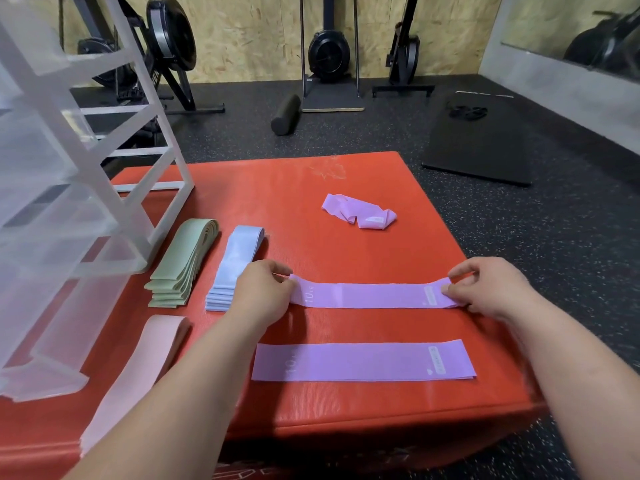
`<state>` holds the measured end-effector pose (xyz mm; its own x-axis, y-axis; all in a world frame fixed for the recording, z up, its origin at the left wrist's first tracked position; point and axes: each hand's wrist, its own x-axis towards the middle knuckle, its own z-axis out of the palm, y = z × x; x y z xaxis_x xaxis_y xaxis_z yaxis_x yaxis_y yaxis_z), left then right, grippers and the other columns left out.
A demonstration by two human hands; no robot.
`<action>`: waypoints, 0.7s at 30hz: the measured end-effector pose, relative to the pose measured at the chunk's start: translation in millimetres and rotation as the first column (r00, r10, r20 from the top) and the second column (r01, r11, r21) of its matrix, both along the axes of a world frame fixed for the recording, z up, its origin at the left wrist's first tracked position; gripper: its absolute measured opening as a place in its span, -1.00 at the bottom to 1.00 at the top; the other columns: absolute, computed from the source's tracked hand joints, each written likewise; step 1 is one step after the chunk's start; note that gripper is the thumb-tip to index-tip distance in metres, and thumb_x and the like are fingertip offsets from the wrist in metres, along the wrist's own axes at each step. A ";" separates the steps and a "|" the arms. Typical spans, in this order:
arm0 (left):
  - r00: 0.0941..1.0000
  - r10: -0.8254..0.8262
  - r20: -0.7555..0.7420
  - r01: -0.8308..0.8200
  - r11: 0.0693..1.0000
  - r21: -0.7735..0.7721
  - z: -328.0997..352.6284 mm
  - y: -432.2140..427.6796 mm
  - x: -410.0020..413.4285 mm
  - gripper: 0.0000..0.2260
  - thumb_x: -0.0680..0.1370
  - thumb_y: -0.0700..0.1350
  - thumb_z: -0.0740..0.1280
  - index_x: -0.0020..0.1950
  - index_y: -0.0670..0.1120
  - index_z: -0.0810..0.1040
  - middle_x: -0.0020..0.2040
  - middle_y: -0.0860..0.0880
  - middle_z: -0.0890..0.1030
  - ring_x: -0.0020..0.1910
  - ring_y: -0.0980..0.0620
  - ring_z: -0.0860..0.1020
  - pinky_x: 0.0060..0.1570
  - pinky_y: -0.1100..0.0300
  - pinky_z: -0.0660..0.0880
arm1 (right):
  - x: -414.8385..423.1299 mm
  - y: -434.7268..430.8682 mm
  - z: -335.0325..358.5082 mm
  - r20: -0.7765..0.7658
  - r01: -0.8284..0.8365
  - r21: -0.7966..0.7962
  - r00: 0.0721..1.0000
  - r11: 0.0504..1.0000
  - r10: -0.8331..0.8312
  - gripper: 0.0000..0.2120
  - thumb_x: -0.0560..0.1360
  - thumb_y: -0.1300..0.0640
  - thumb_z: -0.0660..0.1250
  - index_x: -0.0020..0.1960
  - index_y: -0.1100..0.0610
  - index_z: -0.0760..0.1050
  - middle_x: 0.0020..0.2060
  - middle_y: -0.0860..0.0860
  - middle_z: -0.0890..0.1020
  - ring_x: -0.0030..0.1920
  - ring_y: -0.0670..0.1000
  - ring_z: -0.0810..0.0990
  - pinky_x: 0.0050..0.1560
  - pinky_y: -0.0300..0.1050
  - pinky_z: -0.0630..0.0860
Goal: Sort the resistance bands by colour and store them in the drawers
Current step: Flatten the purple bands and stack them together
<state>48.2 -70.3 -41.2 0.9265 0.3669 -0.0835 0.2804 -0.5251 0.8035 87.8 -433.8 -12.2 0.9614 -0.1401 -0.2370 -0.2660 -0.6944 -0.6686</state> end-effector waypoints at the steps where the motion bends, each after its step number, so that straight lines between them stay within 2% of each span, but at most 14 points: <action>1: 1.000 0.006 -0.004 -0.006 1.000 -0.009 0.8 0.0 0.6 -0.94 0.53 -0.04 0.46 -0.02 0.03 0.68 -0.21 0.01 0.73 -0.22 -0.07 0.72 -0.01 -0.07 0.70 | -0.7 1.8 0.9 0.010 0.000 -0.016 1.000 1.000 0.000 -0.77 0.36 0.09 0.64 -0.05 -0.01 0.66 -0.34 -0.06 0.74 -0.23 0.03 0.74 -0.05 0.14 0.72; 3: 1.000 0.019 -0.015 -0.020 1.000 -0.024 0.6 1.4 2.7 -0.91 0.49 0.01 0.46 -0.05 0.05 0.68 -0.21 0.01 0.74 -0.22 -0.08 0.73 -0.01 -0.11 0.70 | -1.2 3.5 2.4 0.023 -0.004 -0.041 1.000 0.999 0.005 -0.79 0.36 0.11 0.63 -0.06 0.00 0.66 -0.35 -0.07 0.73 -0.26 0.00 0.73 -0.07 0.08 0.71; 6: 1.000 0.020 -0.020 -0.021 0.999 -0.034 0.4 2.6 3.9 -0.93 0.49 -0.07 0.46 -0.04 0.05 0.66 -0.24 0.00 0.73 -0.24 -0.09 0.73 -0.01 -0.12 0.70 | -1.3 1.8 2.6 0.013 0.005 -0.011 1.000 1.000 -0.005 -0.81 0.38 0.17 0.60 -0.05 0.02 0.67 -0.34 -0.03 0.74 -0.27 0.07 0.73 -0.08 0.12 0.72; 8: 1.000 0.020 -0.006 -0.020 0.999 -0.049 1.4 3.7 3.2 -0.89 0.47 -0.11 0.44 -0.03 0.05 0.66 -0.25 -0.02 0.73 -0.25 -0.11 0.73 -0.03 -0.14 0.71 | -2.0 -1.8 3.0 0.015 0.031 0.076 0.999 0.997 -0.032 -0.80 0.40 0.24 0.58 -0.03 0.05 0.68 -0.30 0.04 0.75 -0.25 0.15 0.73 -0.09 0.14 0.72; 11: 0.999 0.027 0.033 -0.023 0.994 -0.111 9.0 2.9 -2.9 -0.87 0.48 -0.15 0.48 -0.01 0.03 0.66 -0.24 -0.06 0.72 -0.32 -0.07 0.70 -0.08 -0.15 0.72 | -9.6 -6.5 11.0 0.031 0.048 0.264 0.998 0.963 -0.058 -0.78 0.45 0.36 0.53 0.05 0.16 0.66 -0.19 0.18 0.74 -0.29 0.12 0.65 -0.22 0.00 0.63; 14: 0.997 0.027 0.072 -0.011 0.977 -0.214 21.2 0.4 -12.9 -0.89 0.55 -0.22 0.49 0.02 -0.06 0.65 -0.19 -0.13 0.68 -0.39 0.01 0.61 -0.22 0.05 0.69 | -20.4 -8.7 20.8 0.040 0.010 0.383 0.999 0.924 -0.027 -0.78 0.49 0.38 0.51 0.10 0.20 0.64 -0.16 0.23 0.73 -0.23 0.10 0.66 -0.20 -0.02 0.69; 16: 0.996 0.022 0.083 0.001 0.962 -0.274 29.2 0.1 -21.1 -0.90 0.57 -0.25 0.49 0.04 -0.10 0.64 -0.19 -0.13 0.62 -0.41 0.05 0.57 -0.22 0.10 0.65 | -26.1 -11.3 24.5 0.050 -0.010 0.415 0.999 0.910 -0.012 -0.77 0.50 0.37 0.51 0.12 0.19 0.65 -0.13 0.24 0.75 -0.17 0.13 0.68 -0.02 0.10 0.70; 18: 0.995 0.021 0.095 0.011 0.946 -0.324 36.5 1.7 -31.6 -0.90 0.57 -0.26 0.49 0.06 -0.15 0.65 -0.21 -0.11 0.58 -0.42 0.09 0.55 -0.22 0.11 0.65 | -34.2 -14.4 27.9 0.058 -0.022 0.443 0.998 0.896 -0.005 -0.78 0.50 0.36 0.51 0.13 0.18 0.66 -0.09 0.26 0.75 -0.12 0.14 0.70 0.08 0.12 0.69; 21: 0.994 0.022 0.108 0.016 0.939 -0.342 43.5 6.9 -47.8 -0.89 0.57 -0.30 0.49 0.07 -0.19 0.64 -0.25 -0.08 0.54 -0.47 0.14 0.52 -0.28 0.18 0.61 | -49.5 -17.7 33.8 0.069 -0.039 0.473 0.998 0.880 0.007 -0.78 0.51 0.34 0.51 0.14 0.18 0.66 -0.06 0.25 0.76 -0.10 0.10 0.71 -0.05 -0.03 0.69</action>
